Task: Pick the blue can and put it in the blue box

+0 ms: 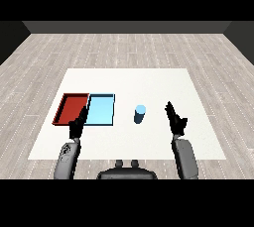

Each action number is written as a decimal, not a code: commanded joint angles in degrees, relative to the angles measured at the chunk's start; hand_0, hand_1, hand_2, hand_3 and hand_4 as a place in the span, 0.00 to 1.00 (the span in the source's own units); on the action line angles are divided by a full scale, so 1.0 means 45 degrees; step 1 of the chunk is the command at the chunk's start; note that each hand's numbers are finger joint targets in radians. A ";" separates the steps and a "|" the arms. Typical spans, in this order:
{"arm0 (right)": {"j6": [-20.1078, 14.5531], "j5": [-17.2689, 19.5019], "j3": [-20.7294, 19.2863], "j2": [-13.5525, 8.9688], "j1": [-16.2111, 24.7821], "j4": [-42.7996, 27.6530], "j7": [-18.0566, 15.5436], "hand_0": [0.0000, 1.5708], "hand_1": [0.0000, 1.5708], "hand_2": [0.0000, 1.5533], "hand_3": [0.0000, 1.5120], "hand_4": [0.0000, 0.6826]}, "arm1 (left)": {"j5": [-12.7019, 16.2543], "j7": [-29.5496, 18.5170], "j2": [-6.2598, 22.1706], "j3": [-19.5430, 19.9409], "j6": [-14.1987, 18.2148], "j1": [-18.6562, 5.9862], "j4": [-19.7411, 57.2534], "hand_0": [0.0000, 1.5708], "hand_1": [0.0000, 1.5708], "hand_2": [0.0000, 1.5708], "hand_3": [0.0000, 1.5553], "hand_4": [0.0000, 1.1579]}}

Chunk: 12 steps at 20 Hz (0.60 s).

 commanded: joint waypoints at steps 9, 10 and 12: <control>0.0916 -0.1432 -0.0144 0.0907 -0.1294 0.0027 -0.2699 0.00 0.00 0.00 0.00 0.00 | 0.1519 -0.3864 -0.1243 0.0350 -0.0544 -0.0677 -0.1272 0.00 0.00 0.00 0.00 0.00; 0.1485 -0.1736 -0.0526 0.0433 -0.0731 0.0022 -0.3176 0.00 0.00 0.00 0.00 0.00 | 0.1625 -0.4161 -0.1250 0.0243 -0.0253 -0.0374 -0.1655 0.00 0.00 0.00 0.00 0.00; 0.0931 -0.1256 0.0152 0.0914 -0.1045 0.0151 -0.3214 0.00 0.00 0.00 0.00 0.00 | 0.1662 -0.4634 -0.1259 -0.0030 -0.0433 -0.0133 -0.1356 0.00 0.00 0.00 0.00 0.00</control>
